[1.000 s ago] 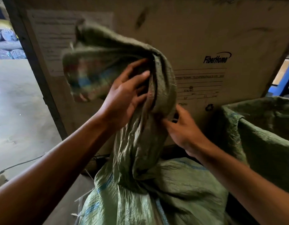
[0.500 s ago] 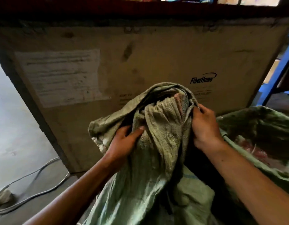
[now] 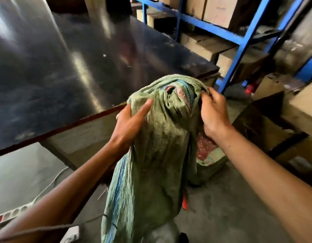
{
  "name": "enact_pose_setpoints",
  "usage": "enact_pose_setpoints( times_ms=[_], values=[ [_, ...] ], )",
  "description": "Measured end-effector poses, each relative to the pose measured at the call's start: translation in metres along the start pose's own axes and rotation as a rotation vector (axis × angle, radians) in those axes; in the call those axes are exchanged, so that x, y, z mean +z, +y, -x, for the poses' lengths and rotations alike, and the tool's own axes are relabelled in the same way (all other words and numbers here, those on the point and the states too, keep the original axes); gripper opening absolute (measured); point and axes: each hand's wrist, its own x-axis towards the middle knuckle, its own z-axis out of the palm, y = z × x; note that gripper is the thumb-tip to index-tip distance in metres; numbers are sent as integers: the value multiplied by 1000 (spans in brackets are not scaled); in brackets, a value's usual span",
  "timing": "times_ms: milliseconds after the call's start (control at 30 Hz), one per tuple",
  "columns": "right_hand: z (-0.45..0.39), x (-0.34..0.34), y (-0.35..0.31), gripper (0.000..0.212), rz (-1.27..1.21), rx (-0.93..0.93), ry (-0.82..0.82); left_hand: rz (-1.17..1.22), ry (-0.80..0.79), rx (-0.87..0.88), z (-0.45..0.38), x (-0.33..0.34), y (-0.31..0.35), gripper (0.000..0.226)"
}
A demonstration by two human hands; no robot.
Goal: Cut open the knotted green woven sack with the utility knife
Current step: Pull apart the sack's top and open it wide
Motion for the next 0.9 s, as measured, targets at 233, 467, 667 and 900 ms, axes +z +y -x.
enact_pose_setpoints(
  times_ms=[233, 467, 667, 900],
  values=[
    [5, -63, -167, 23, -27, -93, 50, -208, -343, -21, 17, 57, 156, 22],
    [33, -186, -258, 31, 345, -221, 152, 162, -311, 79, 57, 178, 237, 17],
    [149, -278, -247, 43, 591, -221, 359, 307, -281, 81, 74, 286, 286, 31],
    [236, -331, -145, 55, 863, 406, 67, 534, -451, 27, 148, 403, 344, 33]
  ],
)
